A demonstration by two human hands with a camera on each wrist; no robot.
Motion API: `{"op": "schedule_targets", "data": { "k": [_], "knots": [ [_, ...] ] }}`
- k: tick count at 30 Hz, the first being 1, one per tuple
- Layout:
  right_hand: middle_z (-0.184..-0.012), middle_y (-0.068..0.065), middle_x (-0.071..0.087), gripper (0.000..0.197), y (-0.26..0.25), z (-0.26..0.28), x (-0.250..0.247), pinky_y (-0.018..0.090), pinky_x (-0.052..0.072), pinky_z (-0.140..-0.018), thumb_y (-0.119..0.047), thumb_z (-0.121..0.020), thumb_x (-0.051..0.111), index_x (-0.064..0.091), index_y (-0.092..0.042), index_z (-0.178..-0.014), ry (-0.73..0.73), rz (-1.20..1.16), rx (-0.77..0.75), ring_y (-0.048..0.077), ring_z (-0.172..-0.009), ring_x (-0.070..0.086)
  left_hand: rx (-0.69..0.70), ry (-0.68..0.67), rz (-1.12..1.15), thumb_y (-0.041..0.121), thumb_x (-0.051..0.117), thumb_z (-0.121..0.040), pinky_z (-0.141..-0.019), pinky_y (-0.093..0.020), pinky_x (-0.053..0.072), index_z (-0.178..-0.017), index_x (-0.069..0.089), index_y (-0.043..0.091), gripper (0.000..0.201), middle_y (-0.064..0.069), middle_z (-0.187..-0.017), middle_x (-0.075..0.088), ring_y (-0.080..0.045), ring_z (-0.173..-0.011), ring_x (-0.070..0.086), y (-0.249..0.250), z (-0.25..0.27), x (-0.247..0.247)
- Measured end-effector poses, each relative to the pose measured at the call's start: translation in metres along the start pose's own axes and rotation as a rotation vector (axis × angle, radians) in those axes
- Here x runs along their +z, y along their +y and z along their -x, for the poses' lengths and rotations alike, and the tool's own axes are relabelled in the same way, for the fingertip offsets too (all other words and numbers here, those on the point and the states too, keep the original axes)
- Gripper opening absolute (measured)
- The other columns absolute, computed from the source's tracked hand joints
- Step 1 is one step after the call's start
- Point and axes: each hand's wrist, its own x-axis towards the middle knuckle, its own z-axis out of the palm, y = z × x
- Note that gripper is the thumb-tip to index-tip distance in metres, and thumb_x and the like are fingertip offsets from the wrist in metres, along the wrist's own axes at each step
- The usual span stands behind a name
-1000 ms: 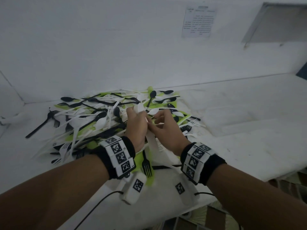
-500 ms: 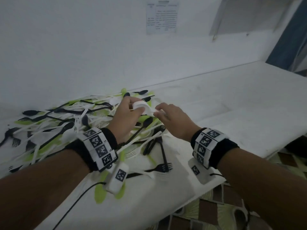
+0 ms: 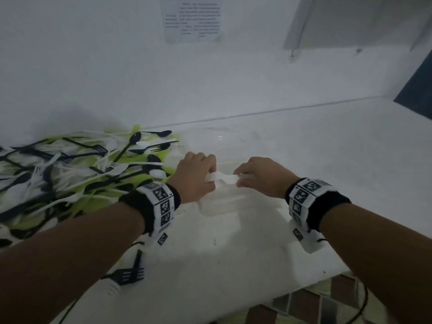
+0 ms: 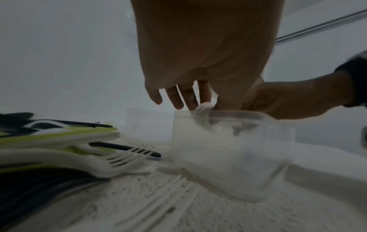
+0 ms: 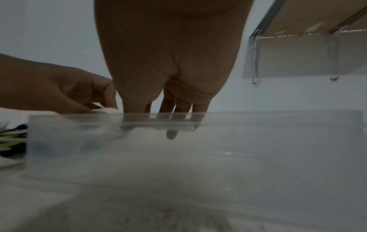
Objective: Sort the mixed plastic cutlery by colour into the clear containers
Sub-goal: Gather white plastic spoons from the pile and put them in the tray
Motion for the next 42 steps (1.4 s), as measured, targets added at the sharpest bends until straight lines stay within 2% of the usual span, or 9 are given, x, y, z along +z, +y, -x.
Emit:
{"op": "schedule_targets", "data": {
  "k": [6,12,16,20,26,29,32,36,42],
  "knots": [
    [-0.096,-0.011,0.068,0.016,0.018,-0.023,0.007,0.026,0.048,-0.077,-0.033,-0.089,0.074,0.075,-0.027,-0.104,-0.09,0.018,-0.082,0.011,-0.092,0.061,-0.166,-0.086,-0.016,0.028,0.075,-0.083,-0.092,-0.031,0.029,-0.104,0.059,0.023,0.026,0.0,-0.121,0.031,-0.024,-0.112,0.028,0.005,-0.008,0.014],
    [-0.103,0.002,0.07,0.012,0.011,-0.048,0.007,0.035,0.054,-0.082,-0.026,-0.09,0.07,0.075,-0.019,-0.099,-0.084,0.212,-0.132,0.024,-0.097,0.065,-0.111,-0.067,-0.199,0.034,0.08,-0.082,-0.086,-0.033,0.039,-0.112,0.06,0.026,0.037,0.001,-0.113,0.037,-0.023,-0.103,0.036,0.005,-0.015,0.006],
    [-0.105,0.007,0.07,0.018,0.006,-0.057,0.018,0.033,0.052,-0.081,-0.021,-0.093,0.065,0.077,-0.013,-0.103,-0.06,0.274,-0.123,0.029,-0.099,0.066,-0.087,-0.01,-0.187,0.034,0.084,-0.08,-0.086,-0.033,0.043,-0.099,0.075,0.022,0.024,0.005,-0.103,0.05,-0.02,-0.096,0.049,0.003,-0.025,-0.001],
    [-0.098,0.005,0.067,0.013,0.014,-0.054,0.025,0.029,0.04,-0.071,-0.018,-0.094,0.06,0.073,-0.015,-0.096,0.014,0.271,-0.14,0.026,-0.091,0.064,-0.111,0.042,-0.16,0.036,0.084,-0.08,-0.08,-0.03,0.039,-0.098,0.079,0.022,0.024,0.006,-0.099,0.053,-0.02,-0.093,0.051,-0.002,-0.027,0.006],
    [-0.091,0.001,0.071,0.015,0.019,-0.05,0.026,0.029,0.046,-0.073,-0.026,-0.092,0.069,0.063,-0.026,-0.078,0.056,0.098,-0.083,0.023,-0.088,0.065,-0.087,0.176,-0.038,0.04,0.085,-0.079,-0.073,-0.03,0.039,-0.089,0.08,0.022,0.021,0.007,-0.091,0.055,-0.02,-0.086,0.053,-0.007,-0.02,0.014],
    [-0.092,0.002,0.072,0.015,0.02,-0.049,0.029,0.031,0.05,-0.074,-0.028,-0.093,0.068,0.065,-0.027,-0.078,0.064,0.082,-0.07,0.025,-0.088,0.066,-0.076,0.147,-0.044,0.036,0.084,-0.081,-0.077,-0.036,0.045,-0.085,0.081,0.02,0.017,0.004,-0.089,0.057,-0.024,-0.086,0.053,-0.006,-0.022,0.014],
    [-0.091,-0.001,0.069,0.017,0.022,-0.046,0.03,0.03,0.044,-0.07,-0.035,-0.096,0.063,0.07,-0.025,-0.084,0.098,0.114,-0.095,0.023,-0.086,0.063,-0.073,0.111,-0.07,0.033,0.083,-0.083,-0.084,-0.042,0.046,-0.085,0.081,0.019,0.015,0.003,-0.09,0.057,-0.026,-0.09,0.052,-0.006,-0.026,0.014],
    [-0.087,-0.005,0.059,0.02,0.019,-0.042,0.028,0.029,0.04,-0.069,-0.037,-0.097,0.057,0.072,-0.025,-0.091,0.121,0.166,-0.097,0.021,-0.086,0.058,-0.095,0.115,-0.05,0.035,0.082,-0.084,-0.086,-0.039,0.042,-0.09,0.082,0.019,0.017,0.002,-0.092,0.057,-0.026,-0.094,0.048,-0.007,-0.026,0.016],
    [-0.094,-0.002,0.069,0.026,0.012,-0.041,0.017,0.032,0.053,-0.073,-0.042,-0.095,0.055,0.073,-0.024,-0.093,0.058,0.253,-0.11,0.024,-0.09,0.066,-0.111,0.063,0.006,0.039,0.079,-0.087,-0.094,-0.04,0.042,-0.099,0.08,0.022,0.021,0.003,-0.1,0.058,-0.024,-0.105,0.046,-0.008,-0.019,0.011]
  ]
}}
